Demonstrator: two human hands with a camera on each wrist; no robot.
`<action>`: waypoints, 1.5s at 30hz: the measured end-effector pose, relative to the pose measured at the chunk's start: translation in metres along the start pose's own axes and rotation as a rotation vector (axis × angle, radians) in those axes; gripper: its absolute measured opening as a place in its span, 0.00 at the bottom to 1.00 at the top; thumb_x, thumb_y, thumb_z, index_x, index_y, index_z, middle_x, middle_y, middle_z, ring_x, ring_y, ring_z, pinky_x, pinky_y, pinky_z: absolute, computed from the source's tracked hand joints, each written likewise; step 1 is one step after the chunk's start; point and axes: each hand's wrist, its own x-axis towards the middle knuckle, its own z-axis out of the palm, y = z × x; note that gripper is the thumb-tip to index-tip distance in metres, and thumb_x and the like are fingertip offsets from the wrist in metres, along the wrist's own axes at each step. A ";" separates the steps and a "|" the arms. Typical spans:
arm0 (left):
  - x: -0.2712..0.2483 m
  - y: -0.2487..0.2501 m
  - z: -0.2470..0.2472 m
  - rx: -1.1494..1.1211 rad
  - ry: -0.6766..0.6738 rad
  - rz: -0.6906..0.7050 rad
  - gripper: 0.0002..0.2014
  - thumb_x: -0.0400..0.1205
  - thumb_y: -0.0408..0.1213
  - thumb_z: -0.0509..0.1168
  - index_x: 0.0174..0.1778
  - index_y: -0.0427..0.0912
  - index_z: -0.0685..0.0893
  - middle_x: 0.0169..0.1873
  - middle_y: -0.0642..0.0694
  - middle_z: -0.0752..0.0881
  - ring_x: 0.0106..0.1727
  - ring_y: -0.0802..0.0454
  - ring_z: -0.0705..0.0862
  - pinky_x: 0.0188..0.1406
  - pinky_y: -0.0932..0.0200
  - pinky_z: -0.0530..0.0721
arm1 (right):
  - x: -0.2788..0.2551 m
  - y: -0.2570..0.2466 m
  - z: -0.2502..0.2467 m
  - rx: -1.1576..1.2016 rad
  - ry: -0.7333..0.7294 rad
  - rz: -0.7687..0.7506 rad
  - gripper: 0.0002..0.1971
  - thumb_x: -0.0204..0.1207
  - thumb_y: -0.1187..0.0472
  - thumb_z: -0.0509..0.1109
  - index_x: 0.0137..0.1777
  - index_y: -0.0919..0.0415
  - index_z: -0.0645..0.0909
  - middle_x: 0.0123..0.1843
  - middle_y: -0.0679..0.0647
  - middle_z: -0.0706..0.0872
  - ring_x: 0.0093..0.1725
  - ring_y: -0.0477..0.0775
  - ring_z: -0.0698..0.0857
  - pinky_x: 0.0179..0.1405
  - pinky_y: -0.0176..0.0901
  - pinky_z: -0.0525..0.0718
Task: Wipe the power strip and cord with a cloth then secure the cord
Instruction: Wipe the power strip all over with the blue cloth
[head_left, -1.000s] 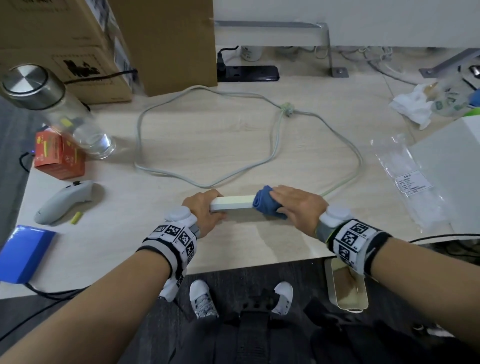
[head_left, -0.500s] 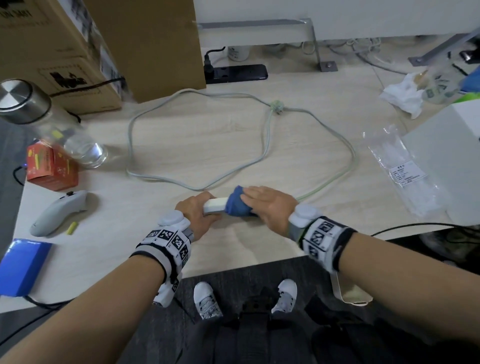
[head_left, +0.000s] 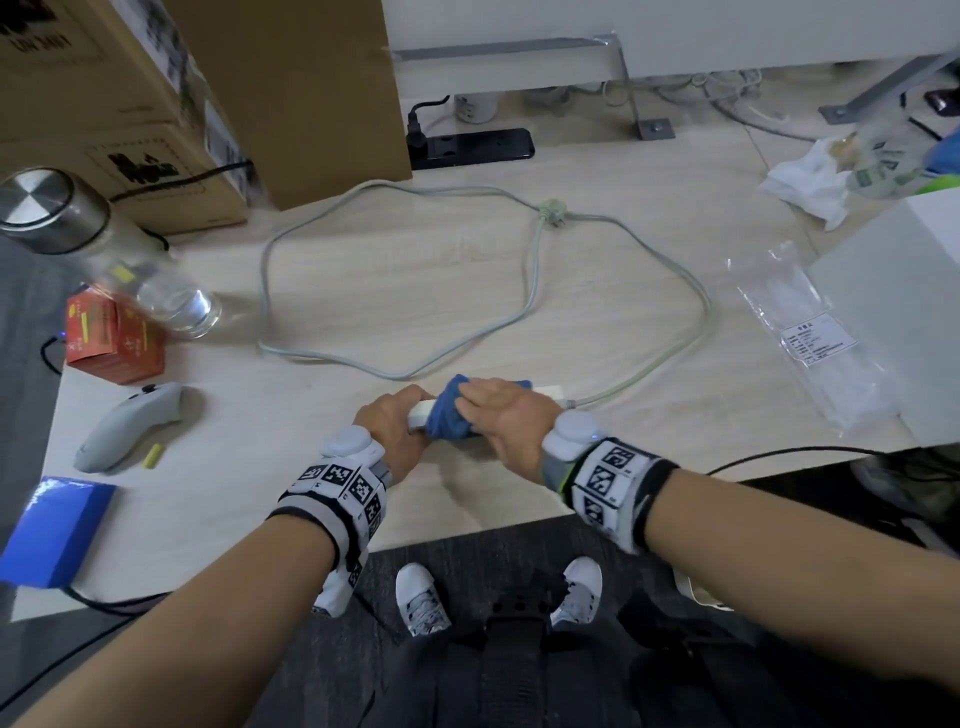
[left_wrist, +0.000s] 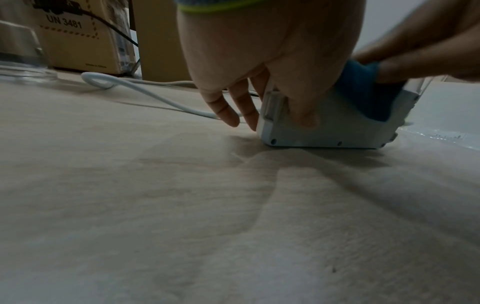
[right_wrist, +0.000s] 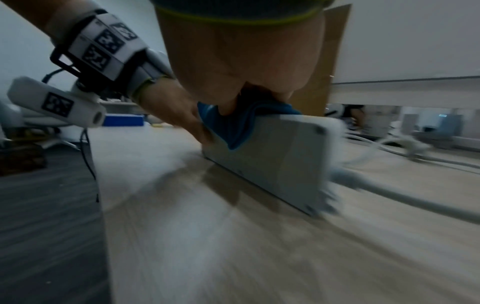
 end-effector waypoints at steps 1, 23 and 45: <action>0.000 0.000 0.000 0.020 -0.018 -0.008 0.12 0.76 0.41 0.70 0.54 0.48 0.80 0.42 0.43 0.86 0.42 0.40 0.84 0.43 0.48 0.83 | 0.010 -0.009 0.002 0.026 -0.055 0.009 0.17 0.59 0.80 0.75 0.51 0.77 0.85 0.54 0.74 0.86 0.53 0.74 0.86 0.52 0.65 0.84; 0.010 0.008 -0.010 0.098 -0.122 -0.032 0.28 0.80 0.56 0.62 0.73 0.49 0.71 0.71 0.48 0.70 0.59 0.46 0.80 0.59 0.52 0.81 | -0.034 0.047 -0.047 0.262 0.187 0.524 0.14 0.80 0.67 0.64 0.60 0.54 0.86 0.55 0.51 0.88 0.54 0.51 0.85 0.56 0.35 0.77; 0.004 -0.008 0.000 0.256 -0.131 0.081 0.41 0.71 0.58 0.70 0.79 0.52 0.61 0.75 0.51 0.67 0.66 0.44 0.74 0.66 0.48 0.75 | 0.007 0.008 0.054 -0.025 -0.140 -0.001 0.27 0.66 0.58 0.75 0.62 0.72 0.79 0.44 0.65 0.84 0.35 0.67 0.85 0.29 0.46 0.84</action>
